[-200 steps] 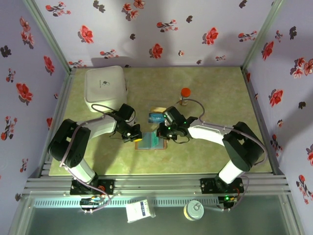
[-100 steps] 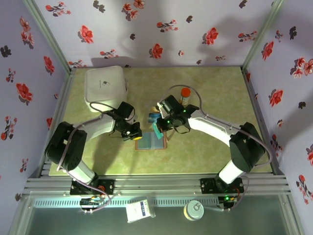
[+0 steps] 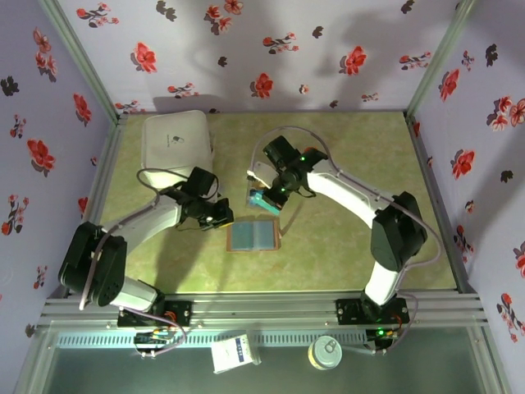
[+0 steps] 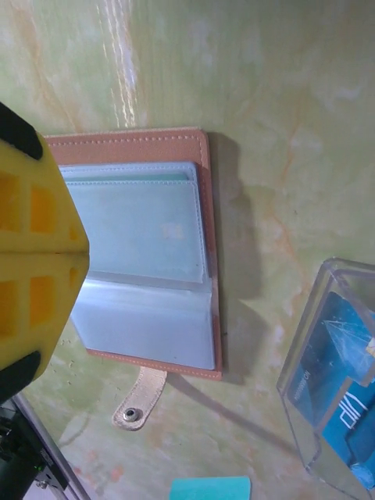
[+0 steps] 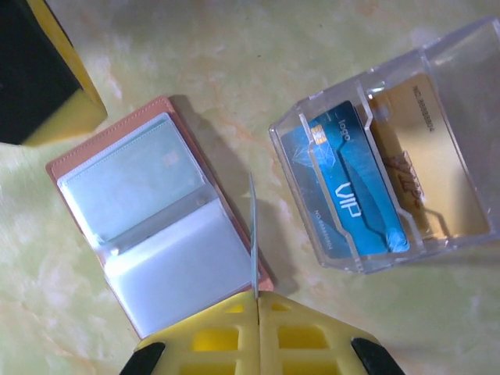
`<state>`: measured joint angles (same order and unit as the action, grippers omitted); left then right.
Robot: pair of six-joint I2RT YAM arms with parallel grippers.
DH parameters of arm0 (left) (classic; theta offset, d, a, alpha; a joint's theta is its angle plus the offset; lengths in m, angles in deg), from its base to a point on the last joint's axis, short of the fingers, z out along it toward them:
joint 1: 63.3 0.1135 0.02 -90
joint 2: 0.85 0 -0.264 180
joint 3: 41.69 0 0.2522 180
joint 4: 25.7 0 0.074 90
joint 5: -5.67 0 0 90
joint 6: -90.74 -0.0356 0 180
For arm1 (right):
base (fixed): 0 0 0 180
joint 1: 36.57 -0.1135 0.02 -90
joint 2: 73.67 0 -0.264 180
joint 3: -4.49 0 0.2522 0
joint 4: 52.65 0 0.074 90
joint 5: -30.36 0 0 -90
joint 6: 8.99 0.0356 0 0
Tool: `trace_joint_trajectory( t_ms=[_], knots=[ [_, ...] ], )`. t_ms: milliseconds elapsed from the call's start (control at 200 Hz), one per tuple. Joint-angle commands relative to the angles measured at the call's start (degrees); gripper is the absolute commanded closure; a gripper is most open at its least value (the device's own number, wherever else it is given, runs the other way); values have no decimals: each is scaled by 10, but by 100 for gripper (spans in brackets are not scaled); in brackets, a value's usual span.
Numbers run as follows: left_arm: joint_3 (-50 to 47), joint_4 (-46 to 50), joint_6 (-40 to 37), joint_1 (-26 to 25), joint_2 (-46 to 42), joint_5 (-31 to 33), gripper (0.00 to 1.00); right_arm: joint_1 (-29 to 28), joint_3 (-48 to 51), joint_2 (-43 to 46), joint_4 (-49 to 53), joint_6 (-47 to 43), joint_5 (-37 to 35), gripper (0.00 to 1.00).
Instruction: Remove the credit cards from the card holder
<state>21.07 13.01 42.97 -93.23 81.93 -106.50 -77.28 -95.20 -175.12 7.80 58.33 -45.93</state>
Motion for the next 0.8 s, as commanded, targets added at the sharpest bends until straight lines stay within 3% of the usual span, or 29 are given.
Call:
trace_joint_trajectory(
  t_ms=[0,530,795],
  knots=[
    [-18,7,-1,8,-15,16,97,18,-66,-37,64,-101,17,100],
    [-34,27,0,22,-54,31,92,97,-364,-218,212,-204,66,100],
    [-31,43,-3,29,-55,33,92,112,-425,-273,208,-224,86,100]
  ],
)
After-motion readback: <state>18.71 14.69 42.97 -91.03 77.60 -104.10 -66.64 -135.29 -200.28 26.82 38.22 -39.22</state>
